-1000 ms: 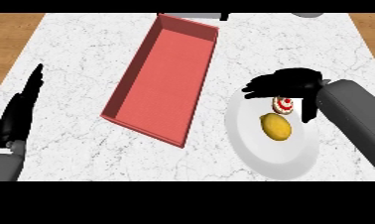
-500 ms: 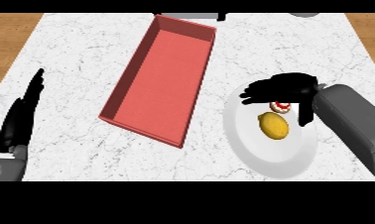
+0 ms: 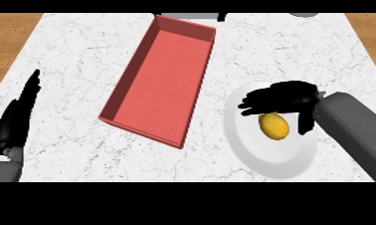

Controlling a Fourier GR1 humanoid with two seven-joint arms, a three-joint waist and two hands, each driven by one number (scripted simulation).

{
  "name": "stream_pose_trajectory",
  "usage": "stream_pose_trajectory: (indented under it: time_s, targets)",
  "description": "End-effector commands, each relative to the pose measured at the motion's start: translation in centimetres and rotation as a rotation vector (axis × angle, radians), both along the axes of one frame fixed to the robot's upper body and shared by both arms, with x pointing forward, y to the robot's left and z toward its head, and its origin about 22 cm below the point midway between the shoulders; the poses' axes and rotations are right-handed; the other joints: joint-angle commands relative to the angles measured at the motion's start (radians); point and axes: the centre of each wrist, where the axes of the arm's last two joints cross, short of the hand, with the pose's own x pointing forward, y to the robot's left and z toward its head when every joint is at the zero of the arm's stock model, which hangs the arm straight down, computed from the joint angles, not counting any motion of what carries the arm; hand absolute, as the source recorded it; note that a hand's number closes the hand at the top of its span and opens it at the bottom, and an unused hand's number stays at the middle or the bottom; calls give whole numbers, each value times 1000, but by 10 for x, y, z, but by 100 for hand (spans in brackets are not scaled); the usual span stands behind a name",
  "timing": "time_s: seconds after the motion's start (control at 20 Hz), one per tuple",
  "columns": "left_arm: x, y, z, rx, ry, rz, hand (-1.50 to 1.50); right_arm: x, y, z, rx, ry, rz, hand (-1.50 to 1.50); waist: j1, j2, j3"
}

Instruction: Pick the lemon from the plate and place it in the cardboard box

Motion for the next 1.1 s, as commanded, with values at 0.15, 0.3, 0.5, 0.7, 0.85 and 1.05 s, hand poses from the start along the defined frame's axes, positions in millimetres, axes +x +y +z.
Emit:
stream_pose_trajectory:
  time_s: [0.15,0.3,0.5,0.7,0.85,1.05]
  targets:
    - [-5,-6,-6,10,-2,-5,0,-12,0,-8,-52,58,77,-150,3,1,0]
    - [12,-1,14,0,4,-9,0,-14,10,1,-90,30,32,-150,-2,1,0]
    - [1,-11,3,-6,-3,-6,0,-13,8,-21,-137,45,11,-150,7,3,0]
    - [-12,7,-2,0,4,2,0,-21,12,-31,-52,-28,-14,150,5,2,0]
    - [-3,8,6,3,-4,6,0,-26,19,-43,79,-106,-37,150,5,3,1]
    - [-4,6,-8,-6,17,7,0,-15,44,-26,110,-171,-37,150,0,2,0]
